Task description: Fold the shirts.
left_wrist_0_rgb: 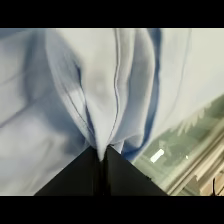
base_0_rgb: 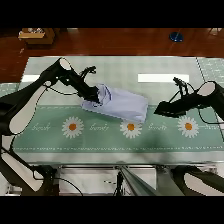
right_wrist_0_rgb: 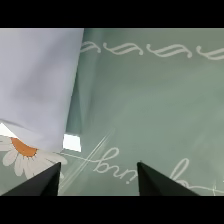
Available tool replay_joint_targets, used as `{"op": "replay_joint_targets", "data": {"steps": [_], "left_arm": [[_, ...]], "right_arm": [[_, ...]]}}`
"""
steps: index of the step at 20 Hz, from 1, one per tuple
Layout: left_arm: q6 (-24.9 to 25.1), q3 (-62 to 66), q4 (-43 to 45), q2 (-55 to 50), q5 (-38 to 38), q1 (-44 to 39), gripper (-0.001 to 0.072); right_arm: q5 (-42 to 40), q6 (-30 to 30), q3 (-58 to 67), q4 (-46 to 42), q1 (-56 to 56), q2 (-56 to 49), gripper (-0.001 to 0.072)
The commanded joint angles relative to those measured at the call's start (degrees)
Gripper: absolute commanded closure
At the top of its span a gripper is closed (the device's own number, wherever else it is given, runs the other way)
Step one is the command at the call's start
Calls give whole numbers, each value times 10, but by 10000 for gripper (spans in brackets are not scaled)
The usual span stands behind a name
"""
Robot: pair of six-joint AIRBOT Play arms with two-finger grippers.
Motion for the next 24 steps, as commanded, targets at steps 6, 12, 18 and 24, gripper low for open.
{"op": "replay_joint_targets", "data": {"steps": [6, 12, 18, 24], "left_arm": [[-48, 0, 134, 73, -86, 21, 686], [-72, -80, 226, 71, -57, 32, 686], [-74, -109, 224, 71, -30, 35, 685], [-59, -108, 217, 78, -31, 36, 642]], "right_arm": [[-63, -1, -4, 95, 0, -1, 102], [-84, -5, -4, 159, 41, -64, 102], [-155, -16, -4, 234, 136, -126, 102], [-226, -26, -4, 345, 209, -158, 147]]}}
